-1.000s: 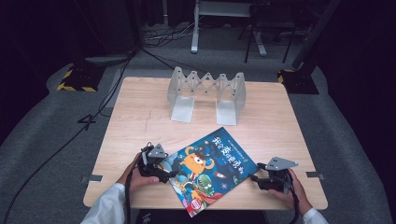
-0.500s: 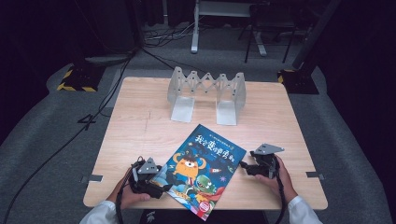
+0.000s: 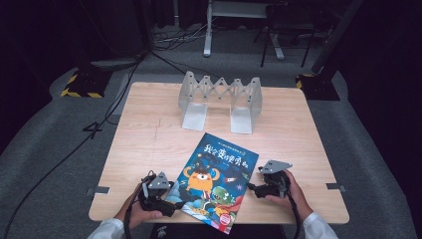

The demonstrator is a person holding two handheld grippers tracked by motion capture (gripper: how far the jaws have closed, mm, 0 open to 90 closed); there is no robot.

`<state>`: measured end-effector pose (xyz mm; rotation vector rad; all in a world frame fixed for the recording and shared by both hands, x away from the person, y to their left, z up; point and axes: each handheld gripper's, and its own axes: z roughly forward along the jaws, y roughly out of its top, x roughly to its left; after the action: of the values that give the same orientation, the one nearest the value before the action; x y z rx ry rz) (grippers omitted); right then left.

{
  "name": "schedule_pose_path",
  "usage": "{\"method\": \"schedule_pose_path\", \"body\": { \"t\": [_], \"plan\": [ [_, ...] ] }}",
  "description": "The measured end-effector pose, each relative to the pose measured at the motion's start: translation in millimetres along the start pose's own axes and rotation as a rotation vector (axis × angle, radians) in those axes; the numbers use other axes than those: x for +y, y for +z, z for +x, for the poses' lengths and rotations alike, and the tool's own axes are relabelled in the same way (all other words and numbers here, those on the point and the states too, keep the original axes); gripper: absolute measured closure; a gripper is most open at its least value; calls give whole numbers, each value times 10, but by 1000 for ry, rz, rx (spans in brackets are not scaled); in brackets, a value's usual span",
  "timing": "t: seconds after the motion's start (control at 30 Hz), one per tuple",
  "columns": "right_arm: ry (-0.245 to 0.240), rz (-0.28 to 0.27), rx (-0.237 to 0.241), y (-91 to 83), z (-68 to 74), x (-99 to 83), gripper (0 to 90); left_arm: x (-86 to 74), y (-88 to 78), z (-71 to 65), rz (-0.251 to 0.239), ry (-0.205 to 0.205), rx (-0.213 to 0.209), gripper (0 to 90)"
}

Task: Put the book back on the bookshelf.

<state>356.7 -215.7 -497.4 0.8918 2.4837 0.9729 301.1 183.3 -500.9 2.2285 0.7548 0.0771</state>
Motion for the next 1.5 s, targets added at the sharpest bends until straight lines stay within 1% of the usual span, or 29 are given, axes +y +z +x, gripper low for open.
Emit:
{"method": "schedule_pose_path", "body": {
  "t": [0.03,0.07,0.13,0.17,0.23,0.3,0.37,0.4,0.43,0.47,0.5,0.57,0.6,0.67,0.7,0.8,0.87,0.9,0.93,0.97,1.0,1.07,1.1,1.13,1.2,1.23,1.3,1.4,1.5],
  "plan": [
    [-5,-4,-24,30,-23,33,244,19,24,-43,5,4,7,173],
    [-11,-5,-31,47,-39,55,251,36,42,-75,17,22,24,173],
    [-20,-6,-54,98,-96,111,270,70,78,-130,36,36,34,150],
    [-20,-6,-54,98,-96,111,270,70,78,-130,36,36,34,151],
    [-2,-13,-65,125,-152,122,285,83,103,-155,33,38,29,153],
    [46,-23,-49,116,-206,83,295,101,131,-191,32,44,23,152],
    [54,-20,-40,99,-216,65,295,110,149,-221,32,48,18,153],
    [62,-18,-49,31,-195,2,312,127,183,-277,31,63,5,156],
    [53,-25,-57,-9,-170,-41,320,147,231,-380,40,95,5,155],
    [42,-31,-58,-53,-146,-88,321,154,255,-427,42,124,10,158],
    [42,-31,-58,-53,-146,-88,321,154,255,-427,42,124,10,164],
    [37,-28,-37,-149,-110,-181,309,160,282,-498,43,147,12,172],
    [46,-13,-8,-247,-93,-273,297,147,280,-516,40,158,12,181],
    [46,2,4,-347,-70,-357,297,120,242,-497,35,151,8,207],
    [46,2,4,-347,-70,-357,297,120,242,-497,35,151,8,210],
    [31,21,39,-490,3,-477,298,39,147,-430,34,133,18,201],
    [11,36,55,-543,54,-505,317,-17,84,-397,41,131,34,191],
    [-4,45,56,-566,80,-508,333,-51,48,-369,36,133,58,193],
    [-23,50,60,-583,109,-508,338,-69,27,-346,34,126,73,216],
    [-26,57,65,-590,127,-506,340,-89,-2,-309,31,108,86,218],
    [-36,65,86,-597,140,-505,340,-104,-24,-270,25,93,92,218],
    [-57,78,111,-602,175,-493,340,-100,-26,-225,28,90,120,217],
    [-63,96,103,-609,202,-473,346,-81,-5,-213,30,100,119,208],
    [-72,121,98,-621,223,-450,359,-62,21,-214,28,98,119,186],
    [-98,174,109,-655,269,-422,370,-9,71,-232,39,101,120,160],
    [-101,201,104,-672,285,-409,384,15,104,-257,38,92,121,153],
    [-108,251,123,-697,324,-389,393,45,149,-285,36,95,119,146],
    [-123,307,145,-705,367,-355,382,66,188,-313,33,99,118,124],
    [-129,348,150,-689,388,-300,434,97,233,-342,36,100,121,90]
  ]
}}
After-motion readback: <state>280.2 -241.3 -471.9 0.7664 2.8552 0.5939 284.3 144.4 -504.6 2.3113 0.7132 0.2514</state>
